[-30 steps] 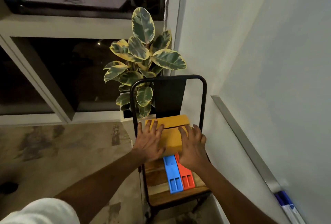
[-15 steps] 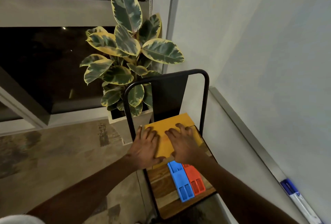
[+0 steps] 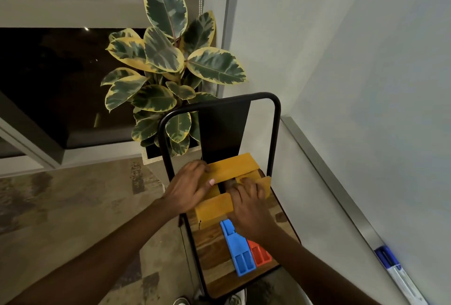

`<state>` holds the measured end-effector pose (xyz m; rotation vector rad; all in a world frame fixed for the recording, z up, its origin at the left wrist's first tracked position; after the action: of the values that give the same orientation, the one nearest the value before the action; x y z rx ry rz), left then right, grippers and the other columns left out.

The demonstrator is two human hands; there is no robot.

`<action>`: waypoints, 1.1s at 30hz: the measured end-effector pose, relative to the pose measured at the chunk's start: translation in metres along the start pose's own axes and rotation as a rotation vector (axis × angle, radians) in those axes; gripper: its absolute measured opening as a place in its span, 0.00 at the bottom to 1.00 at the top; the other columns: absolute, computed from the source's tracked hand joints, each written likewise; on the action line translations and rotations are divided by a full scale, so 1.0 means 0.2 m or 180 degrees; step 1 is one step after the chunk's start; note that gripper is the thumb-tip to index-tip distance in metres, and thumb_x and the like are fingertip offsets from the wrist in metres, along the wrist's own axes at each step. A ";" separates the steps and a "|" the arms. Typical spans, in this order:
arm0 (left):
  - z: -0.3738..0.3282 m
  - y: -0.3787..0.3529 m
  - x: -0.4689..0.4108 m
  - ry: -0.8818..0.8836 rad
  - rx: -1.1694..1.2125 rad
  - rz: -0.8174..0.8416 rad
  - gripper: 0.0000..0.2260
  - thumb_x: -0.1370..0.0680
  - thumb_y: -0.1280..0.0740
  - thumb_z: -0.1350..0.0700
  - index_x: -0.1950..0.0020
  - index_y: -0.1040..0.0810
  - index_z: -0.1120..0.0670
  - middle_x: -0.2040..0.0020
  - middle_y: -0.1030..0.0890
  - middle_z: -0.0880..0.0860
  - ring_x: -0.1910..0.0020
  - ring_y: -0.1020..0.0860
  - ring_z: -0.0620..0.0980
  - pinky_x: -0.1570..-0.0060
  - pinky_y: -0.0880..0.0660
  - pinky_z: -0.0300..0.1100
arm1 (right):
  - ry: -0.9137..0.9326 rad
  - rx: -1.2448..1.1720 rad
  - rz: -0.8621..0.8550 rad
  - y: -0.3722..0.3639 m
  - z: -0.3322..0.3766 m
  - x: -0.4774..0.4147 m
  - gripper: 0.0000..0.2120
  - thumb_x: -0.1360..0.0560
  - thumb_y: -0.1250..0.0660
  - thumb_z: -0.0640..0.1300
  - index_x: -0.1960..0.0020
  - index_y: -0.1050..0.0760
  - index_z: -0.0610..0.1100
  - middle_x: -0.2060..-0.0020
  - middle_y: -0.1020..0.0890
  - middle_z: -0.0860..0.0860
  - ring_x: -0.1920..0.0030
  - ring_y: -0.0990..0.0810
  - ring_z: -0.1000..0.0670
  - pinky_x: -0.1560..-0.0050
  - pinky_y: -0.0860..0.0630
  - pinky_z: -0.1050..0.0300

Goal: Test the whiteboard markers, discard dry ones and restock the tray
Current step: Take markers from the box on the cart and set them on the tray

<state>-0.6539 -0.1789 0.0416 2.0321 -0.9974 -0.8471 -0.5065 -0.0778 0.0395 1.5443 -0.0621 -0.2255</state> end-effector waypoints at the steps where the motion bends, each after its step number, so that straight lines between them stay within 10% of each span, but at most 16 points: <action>1: -0.01 -0.01 -0.02 -0.0060 -0.0146 0.0071 0.25 0.23 0.45 0.36 0.40 0.26 0.54 0.39 0.26 0.54 0.39 0.28 0.51 0.42 0.30 0.45 | -0.0013 -0.0020 -0.0118 0.00 0.01 0.04 0.28 0.33 0.32 0.59 0.39 0.32 0.45 0.43 0.24 0.47 0.39 0.30 0.42 0.42 0.37 0.43; 8: -0.06 -0.19 -0.07 -0.0392 -0.1225 0.0781 0.26 0.30 0.30 0.45 0.35 0.27 0.55 0.34 0.27 0.57 0.37 0.28 0.58 0.39 0.30 0.50 | -0.0043 -0.0147 -0.0555 0.03 0.04 0.26 0.22 0.30 0.38 0.61 0.44 0.29 0.45 0.47 0.22 0.47 0.41 0.30 0.44 0.45 0.37 0.47; 18: -0.06 -0.08 -0.15 0.0141 -0.1343 0.0598 0.23 0.25 0.32 0.54 0.31 0.31 0.56 0.33 0.29 0.56 0.35 0.31 0.56 0.37 0.31 0.50 | -0.0287 -0.0209 0.0304 -0.10 0.07 0.46 0.23 0.27 0.43 0.65 0.47 0.22 0.50 0.48 0.18 0.52 0.43 0.22 0.47 0.47 0.25 0.47; 28: -0.07 0.07 -0.28 -0.0260 -0.2294 0.0439 0.15 0.32 0.29 0.65 0.46 0.21 0.61 0.55 0.19 0.59 0.58 0.21 0.58 0.58 0.25 0.49 | 0.0096 -0.0037 0.0605 -0.07 0.01 0.17 0.18 0.43 0.29 0.42 0.52 0.20 0.46 0.57 0.18 0.48 0.49 0.23 0.45 0.53 0.25 0.50; 33: -0.07 0.07 -0.29 -0.0553 -0.2993 0.0506 0.13 0.26 0.35 0.59 0.42 0.25 0.60 0.44 0.24 0.61 0.48 0.26 0.59 0.51 0.31 0.51 | 0.0045 -0.0249 0.0900 -0.05 -0.05 -0.05 0.22 0.34 0.35 0.33 0.41 0.24 0.46 0.43 0.22 0.47 0.36 0.33 0.41 0.44 0.34 0.46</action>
<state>-0.6767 -0.1312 0.0737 1.0823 -0.6397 -1.1372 -0.5152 -0.0669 0.0300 1.4401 -0.2559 0.0074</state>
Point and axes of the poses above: each hand's wrist, its own x-axis away from the middle knuckle, its own y-axis out of the back of the hand, z = x × y, the point moved 5 cm from there along -x, towards the middle knuckle
